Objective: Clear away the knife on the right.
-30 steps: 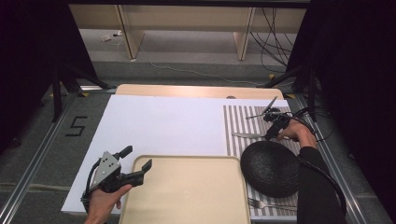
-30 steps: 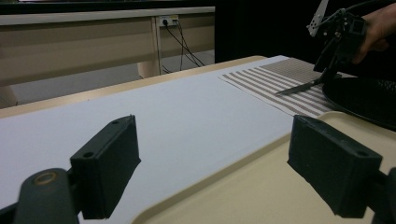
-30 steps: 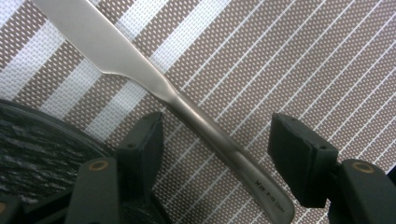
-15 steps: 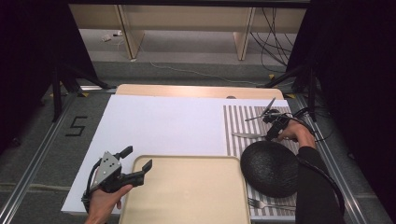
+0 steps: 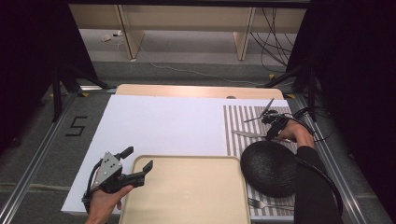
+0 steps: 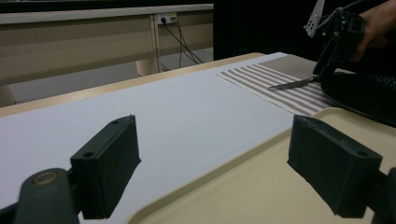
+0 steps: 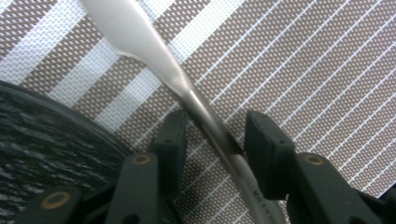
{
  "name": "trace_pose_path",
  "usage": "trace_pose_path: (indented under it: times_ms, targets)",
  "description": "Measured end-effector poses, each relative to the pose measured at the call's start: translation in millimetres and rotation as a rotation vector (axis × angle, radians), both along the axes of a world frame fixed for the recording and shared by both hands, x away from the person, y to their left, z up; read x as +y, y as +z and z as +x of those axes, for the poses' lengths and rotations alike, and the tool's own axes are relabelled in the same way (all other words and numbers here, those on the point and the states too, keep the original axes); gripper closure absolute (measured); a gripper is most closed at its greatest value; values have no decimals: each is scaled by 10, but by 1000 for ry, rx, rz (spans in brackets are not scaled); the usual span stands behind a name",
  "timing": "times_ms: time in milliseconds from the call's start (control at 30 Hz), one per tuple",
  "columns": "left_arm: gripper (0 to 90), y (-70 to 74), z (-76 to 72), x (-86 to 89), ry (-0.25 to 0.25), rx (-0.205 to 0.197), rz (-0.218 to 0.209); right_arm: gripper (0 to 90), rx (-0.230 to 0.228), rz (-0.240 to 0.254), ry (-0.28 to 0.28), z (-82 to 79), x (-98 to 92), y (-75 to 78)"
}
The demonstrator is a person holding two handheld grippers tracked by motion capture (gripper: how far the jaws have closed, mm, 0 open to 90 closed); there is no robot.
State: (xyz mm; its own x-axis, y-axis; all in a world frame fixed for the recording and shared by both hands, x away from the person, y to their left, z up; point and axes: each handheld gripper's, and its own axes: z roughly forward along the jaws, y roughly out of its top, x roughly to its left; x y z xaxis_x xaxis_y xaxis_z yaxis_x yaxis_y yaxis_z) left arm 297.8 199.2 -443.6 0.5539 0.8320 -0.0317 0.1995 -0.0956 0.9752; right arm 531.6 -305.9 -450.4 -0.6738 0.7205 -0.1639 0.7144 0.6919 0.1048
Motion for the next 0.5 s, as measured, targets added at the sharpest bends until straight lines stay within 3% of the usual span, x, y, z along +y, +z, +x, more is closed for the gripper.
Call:
trace_pose_path:
  times_ms: [167, 267, 300, 400, 500]
  targets:
    - [162, -4, 4, -6, -1, -5, -6, 690, 14, -1, 29, -12, 14, 6]
    - [162, -4, 2, -6, -1, -7, 0, 747, 17, -7, 80, -10, 24, 4]
    - [162, -4, 2, -5, -1, -7, 0, 763, 32, -12, 66, -18, 47, 11]
    - [162, -5, 4, -5, -1, -6, -3, 794, 46, -32, 125, -11, 60, 15]
    - [162, -5, 5, -1, 0, -5, -1, 799, 28, -48, 159, -9, 73, 5]
